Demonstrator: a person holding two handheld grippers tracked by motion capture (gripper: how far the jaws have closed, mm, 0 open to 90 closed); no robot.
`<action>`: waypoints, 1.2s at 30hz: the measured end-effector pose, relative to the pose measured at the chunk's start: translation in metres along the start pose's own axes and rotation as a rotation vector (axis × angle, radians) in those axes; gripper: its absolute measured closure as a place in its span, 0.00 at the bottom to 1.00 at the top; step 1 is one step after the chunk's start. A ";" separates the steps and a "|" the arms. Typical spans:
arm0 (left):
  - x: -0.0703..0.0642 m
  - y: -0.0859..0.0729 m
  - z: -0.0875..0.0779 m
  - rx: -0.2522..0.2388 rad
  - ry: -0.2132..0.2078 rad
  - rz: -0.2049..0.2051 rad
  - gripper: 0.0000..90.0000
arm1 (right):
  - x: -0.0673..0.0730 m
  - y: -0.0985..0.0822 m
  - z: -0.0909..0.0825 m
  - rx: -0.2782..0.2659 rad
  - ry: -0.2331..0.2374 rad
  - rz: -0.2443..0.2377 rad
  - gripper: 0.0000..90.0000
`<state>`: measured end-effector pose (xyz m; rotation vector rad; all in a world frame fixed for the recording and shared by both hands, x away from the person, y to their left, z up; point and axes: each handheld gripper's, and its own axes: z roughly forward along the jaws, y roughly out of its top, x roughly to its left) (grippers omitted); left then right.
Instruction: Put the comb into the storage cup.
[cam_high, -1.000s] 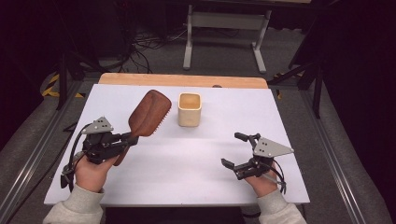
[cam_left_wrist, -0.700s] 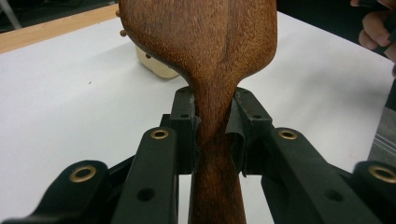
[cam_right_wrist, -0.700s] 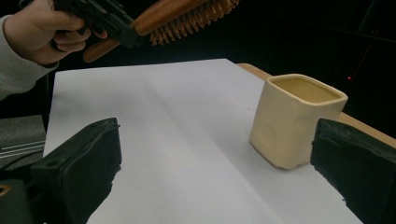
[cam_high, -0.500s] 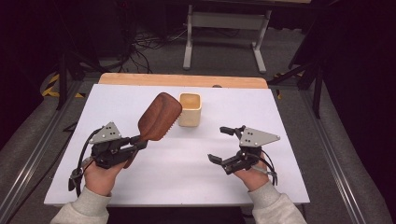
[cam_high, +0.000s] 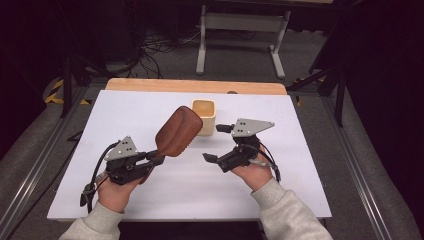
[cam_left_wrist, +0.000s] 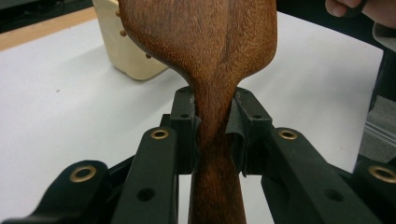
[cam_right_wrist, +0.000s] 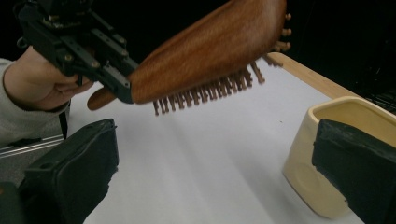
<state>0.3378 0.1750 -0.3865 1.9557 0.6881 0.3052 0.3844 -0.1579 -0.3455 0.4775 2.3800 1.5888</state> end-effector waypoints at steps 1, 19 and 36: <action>0.000 0.000 0.001 -0.001 0.001 0.003 0.81 | 0.000 0.002 0.002 0.001 -0.002 0.004 0.01; -0.013 -0.001 0.012 -0.003 -0.029 0.042 0.81 | -0.010 0.018 0.044 0.047 0.033 0.072 0.01; -0.014 -0.005 0.018 0.009 -0.021 0.053 0.82 | -0.011 0.017 0.053 0.105 0.105 0.160 0.16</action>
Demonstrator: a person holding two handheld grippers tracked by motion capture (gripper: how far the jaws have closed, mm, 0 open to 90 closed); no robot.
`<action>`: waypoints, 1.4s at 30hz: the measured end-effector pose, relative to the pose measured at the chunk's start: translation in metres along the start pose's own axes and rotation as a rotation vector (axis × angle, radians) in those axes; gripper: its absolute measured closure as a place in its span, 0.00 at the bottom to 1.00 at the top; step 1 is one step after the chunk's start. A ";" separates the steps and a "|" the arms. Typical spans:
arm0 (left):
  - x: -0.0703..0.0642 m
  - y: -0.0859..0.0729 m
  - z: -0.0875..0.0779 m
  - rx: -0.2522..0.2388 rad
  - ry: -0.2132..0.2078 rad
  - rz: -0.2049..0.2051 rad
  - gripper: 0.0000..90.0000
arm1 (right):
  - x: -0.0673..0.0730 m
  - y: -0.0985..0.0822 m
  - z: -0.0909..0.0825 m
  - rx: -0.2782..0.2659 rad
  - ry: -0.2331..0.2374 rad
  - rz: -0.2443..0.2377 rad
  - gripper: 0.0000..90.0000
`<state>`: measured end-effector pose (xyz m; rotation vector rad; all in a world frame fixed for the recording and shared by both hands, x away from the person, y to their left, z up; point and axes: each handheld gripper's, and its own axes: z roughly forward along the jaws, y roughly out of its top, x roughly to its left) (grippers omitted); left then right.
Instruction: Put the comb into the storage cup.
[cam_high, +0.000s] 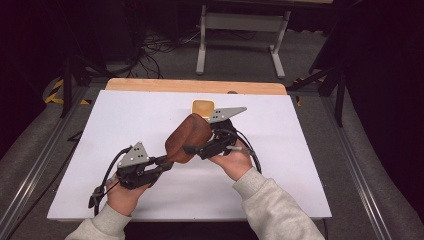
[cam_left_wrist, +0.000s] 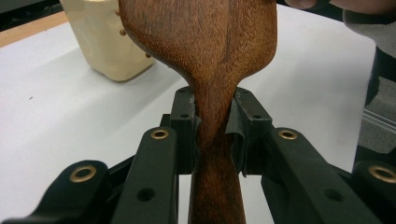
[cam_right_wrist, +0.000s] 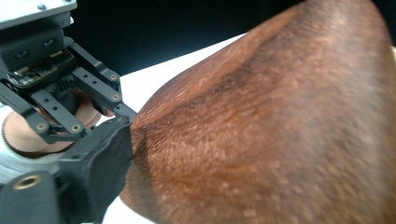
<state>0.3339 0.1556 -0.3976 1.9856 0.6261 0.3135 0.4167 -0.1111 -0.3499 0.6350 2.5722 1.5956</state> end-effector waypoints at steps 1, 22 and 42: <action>0.000 0.000 0.000 0.002 0.000 -0.004 0.82 | -0.001 0.000 0.000 0.002 0.007 0.010 0.18; 0.000 -0.006 0.012 0.066 0.024 0.029 0.80 | 0.011 0.017 -0.010 0.049 0.128 -0.029 0.59; 0.011 -0.007 0.002 -0.031 -0.019 0.003 0.37 | 0.026 0.038 -0.017 0.063 0.118 -0.113 0.67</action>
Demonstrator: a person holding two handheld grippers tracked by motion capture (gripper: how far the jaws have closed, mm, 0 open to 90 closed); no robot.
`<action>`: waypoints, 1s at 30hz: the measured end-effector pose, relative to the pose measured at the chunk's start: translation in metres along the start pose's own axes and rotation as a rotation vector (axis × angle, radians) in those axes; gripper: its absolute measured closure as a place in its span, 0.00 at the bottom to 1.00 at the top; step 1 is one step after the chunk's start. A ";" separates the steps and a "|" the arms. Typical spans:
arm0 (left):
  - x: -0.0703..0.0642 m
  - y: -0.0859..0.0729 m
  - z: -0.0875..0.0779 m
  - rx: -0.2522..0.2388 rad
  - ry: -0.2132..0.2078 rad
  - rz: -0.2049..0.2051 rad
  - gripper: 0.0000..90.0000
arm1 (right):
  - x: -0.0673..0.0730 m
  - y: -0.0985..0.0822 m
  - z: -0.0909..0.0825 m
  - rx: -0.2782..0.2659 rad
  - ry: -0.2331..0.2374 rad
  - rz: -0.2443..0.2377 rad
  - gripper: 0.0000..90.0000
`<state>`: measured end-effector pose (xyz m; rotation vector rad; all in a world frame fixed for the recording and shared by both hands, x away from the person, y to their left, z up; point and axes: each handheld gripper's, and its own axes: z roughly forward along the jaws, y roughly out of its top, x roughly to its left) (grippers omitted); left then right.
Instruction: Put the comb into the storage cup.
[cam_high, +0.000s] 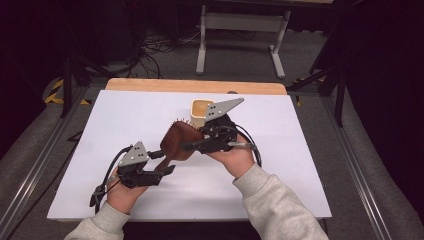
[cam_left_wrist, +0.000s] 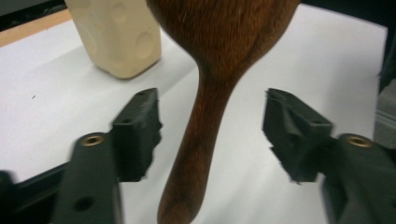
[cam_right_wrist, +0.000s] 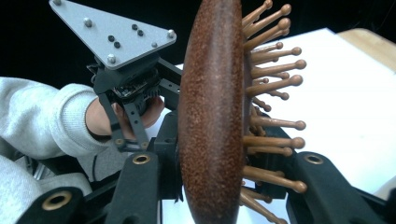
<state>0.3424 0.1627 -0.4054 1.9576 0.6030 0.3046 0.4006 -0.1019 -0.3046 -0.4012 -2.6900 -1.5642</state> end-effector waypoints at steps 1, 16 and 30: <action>0.001 0.000 -0.002 -0.009 -0.001 -0.002 0.32 | 0.000 0.002 -0.002 -0.004 -0.004 -0.002 0.67; 0.021 -0.006 -0.033 -0.131 0.046 -0.036 0.02 | -0.004 0.042 -0.035 -0.032 -0.075 -0.055 0.67; 0.036 -0.022 -0.049 -0.176 0.094 -0.058 0.01 | -0.017 0.064 -0.060 -0.053 -0.157 -0.060 0.66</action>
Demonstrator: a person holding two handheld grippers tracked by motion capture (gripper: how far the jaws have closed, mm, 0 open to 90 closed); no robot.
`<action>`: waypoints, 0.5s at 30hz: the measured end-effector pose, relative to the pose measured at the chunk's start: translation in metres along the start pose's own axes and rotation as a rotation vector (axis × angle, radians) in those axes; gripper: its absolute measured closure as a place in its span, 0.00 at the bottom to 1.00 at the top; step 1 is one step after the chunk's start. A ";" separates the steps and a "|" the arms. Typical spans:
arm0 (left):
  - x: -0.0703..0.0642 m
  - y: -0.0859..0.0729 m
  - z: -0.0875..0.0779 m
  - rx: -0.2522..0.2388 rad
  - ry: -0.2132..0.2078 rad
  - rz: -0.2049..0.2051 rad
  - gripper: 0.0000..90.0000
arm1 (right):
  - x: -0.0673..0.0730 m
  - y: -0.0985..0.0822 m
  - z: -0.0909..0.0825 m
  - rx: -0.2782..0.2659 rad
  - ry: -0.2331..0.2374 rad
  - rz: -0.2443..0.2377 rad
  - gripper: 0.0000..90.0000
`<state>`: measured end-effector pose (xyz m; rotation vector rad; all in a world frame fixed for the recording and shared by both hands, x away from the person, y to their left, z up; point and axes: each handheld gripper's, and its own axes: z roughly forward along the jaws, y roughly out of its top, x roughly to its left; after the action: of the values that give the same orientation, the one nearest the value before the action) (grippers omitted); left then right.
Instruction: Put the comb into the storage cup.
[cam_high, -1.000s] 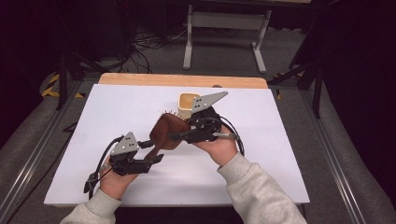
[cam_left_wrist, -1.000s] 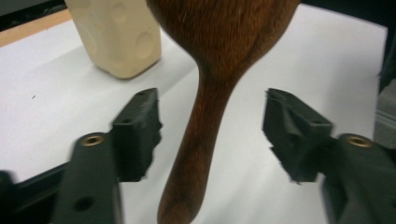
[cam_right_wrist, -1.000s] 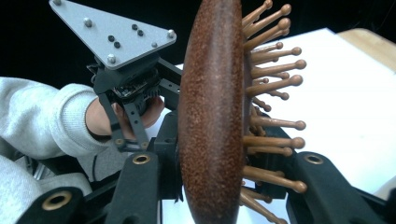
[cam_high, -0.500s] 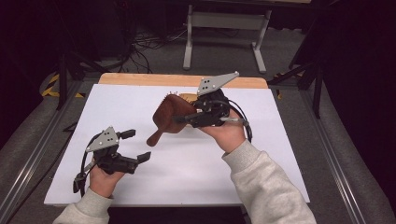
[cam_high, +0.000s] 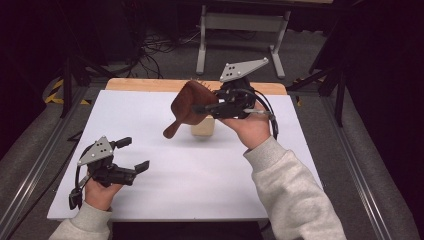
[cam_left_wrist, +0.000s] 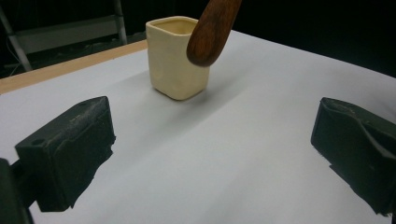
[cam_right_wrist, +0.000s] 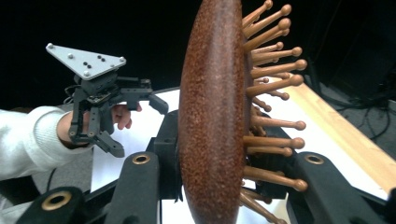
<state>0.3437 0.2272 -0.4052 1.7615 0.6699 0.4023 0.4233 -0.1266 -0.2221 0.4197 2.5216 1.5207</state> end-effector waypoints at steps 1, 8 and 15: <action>0.001 -0.001 -0.001 -0.002 0.004 0.000 0.00 | -0.001 0.001 -0.002 -0.002 -0.007 0.000 0.66; 0.006 -0.004 -0.006 -0.002 0.033 0.009 0.01 | -0.012 0.007 -0.015 -0.024 -0.061 0.012 0.66; 0.010 -0.007 -0.007 -0.002 0.051 0.010 0.01 | -0.022 0.008 -0.022 -0.031 -0.115 0.031 0.66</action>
<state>0.3454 0.2398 -0.4104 1.7579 0.6967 0.4564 0.4390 -0.1482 -0.2049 0.5277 2.4124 1.4984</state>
